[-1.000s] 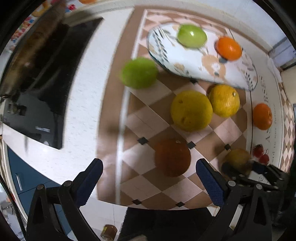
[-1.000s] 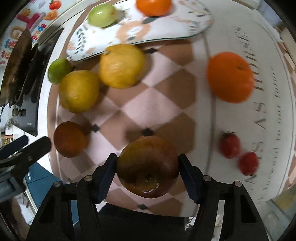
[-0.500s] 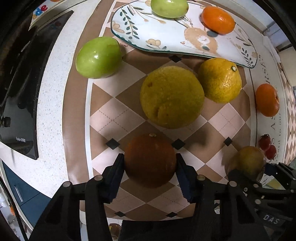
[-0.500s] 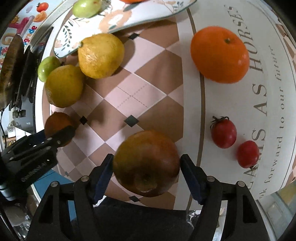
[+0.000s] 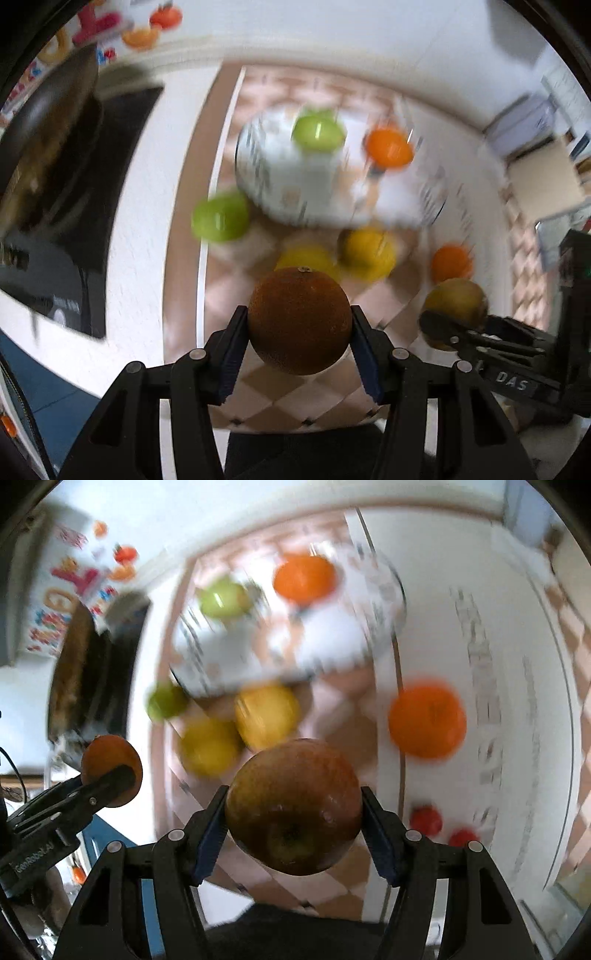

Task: Organize fruits
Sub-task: 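Place the dark orange on the plate with the left tool while the right tool places the apple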

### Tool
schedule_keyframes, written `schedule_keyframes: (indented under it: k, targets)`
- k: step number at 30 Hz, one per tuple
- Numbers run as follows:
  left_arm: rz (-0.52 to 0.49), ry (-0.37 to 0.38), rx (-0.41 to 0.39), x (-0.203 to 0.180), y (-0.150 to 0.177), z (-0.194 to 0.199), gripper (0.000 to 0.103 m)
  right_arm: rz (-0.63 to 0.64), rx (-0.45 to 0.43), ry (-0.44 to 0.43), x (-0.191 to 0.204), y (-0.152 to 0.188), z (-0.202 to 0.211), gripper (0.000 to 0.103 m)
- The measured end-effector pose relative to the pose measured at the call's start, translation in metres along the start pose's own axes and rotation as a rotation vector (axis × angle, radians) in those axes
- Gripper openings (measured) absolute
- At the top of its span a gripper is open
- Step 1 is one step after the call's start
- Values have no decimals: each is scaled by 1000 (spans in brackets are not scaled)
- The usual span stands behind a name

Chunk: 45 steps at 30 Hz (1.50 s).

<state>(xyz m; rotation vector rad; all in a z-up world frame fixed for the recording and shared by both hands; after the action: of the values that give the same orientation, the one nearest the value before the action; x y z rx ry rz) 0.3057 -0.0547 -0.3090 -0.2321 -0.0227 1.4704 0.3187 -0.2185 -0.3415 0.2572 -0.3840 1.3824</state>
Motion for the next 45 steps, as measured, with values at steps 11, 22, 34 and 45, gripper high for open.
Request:
schedule_keyframes:
  k: [11,22,34,45]
  targets:
    - [75,-22,119,20,-127,-66,51,23,5,-20,41,-111,-80,69]
    - [101,-69,234,38,-134,-123,51,29,109,-53,58,-109,-131,70]
    - [103,-48,187,45,-145,-118,83,40,102,5,46,-100,-106,90]
    - [60,-163,67,59,-114,-72,90,84,-21,255,7,-89,-46,96]
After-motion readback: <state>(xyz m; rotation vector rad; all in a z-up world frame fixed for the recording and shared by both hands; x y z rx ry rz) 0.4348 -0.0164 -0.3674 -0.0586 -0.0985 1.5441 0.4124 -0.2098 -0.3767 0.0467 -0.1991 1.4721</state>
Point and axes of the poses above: each gripper's, at about its wrist camera, not at the fingertips, and z roughly against the way its jaws point, x to its left, y to its underside, the point moved 10 cm from there along -z, roughly the way its jaws point, and after that the axes turned 2 degrees about -y, right-handed, at the moved point
